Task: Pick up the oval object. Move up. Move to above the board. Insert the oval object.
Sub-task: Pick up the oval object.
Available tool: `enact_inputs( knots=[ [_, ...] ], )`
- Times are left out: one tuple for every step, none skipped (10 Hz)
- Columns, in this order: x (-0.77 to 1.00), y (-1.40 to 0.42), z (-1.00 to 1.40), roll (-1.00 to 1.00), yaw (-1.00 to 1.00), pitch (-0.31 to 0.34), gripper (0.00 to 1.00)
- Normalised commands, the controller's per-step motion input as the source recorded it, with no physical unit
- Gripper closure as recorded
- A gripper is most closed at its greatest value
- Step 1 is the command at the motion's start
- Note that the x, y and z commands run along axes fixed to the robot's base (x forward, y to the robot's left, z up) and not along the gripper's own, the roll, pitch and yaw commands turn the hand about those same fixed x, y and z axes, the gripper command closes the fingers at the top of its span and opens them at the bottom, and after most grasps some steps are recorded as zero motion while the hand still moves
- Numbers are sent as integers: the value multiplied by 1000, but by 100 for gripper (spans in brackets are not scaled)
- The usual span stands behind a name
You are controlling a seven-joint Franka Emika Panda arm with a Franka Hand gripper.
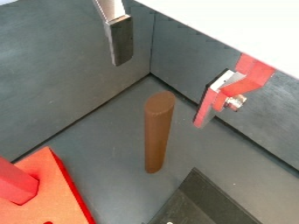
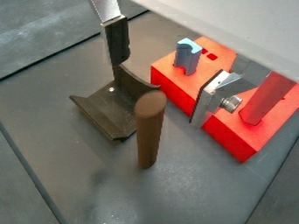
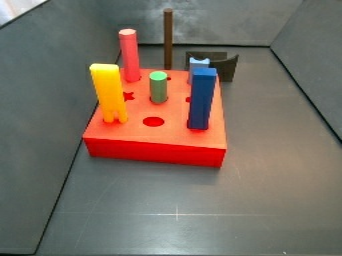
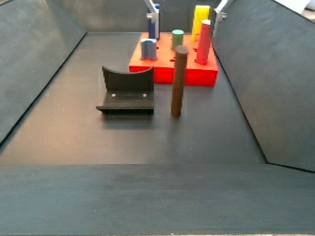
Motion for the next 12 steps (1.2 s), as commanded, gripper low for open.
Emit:
enact_inputs(
  knots=[
    [383,14,-126,0,31,13,0],
    [434,23,-291,0,0,0,0],
    [157,80,-454,67,0,0,0],
    [171,100,-429,20,0,0,0],
    [46,69,-374,10,0,0,0],
    [0,20,-317,0,0,-27,0],
    [-114,0,-266,0,0,-63,0],
    [-200,-3,-257,0,-31,-83,0],
    [-157,0,-311,0,-37,-66,0],
    [-163,0,-377,126,0,-90,0],
    [-194,-54,-363,139,-49,-86,0],
    [-163,-43,-231,11,-31,-126,0]
  ],
)
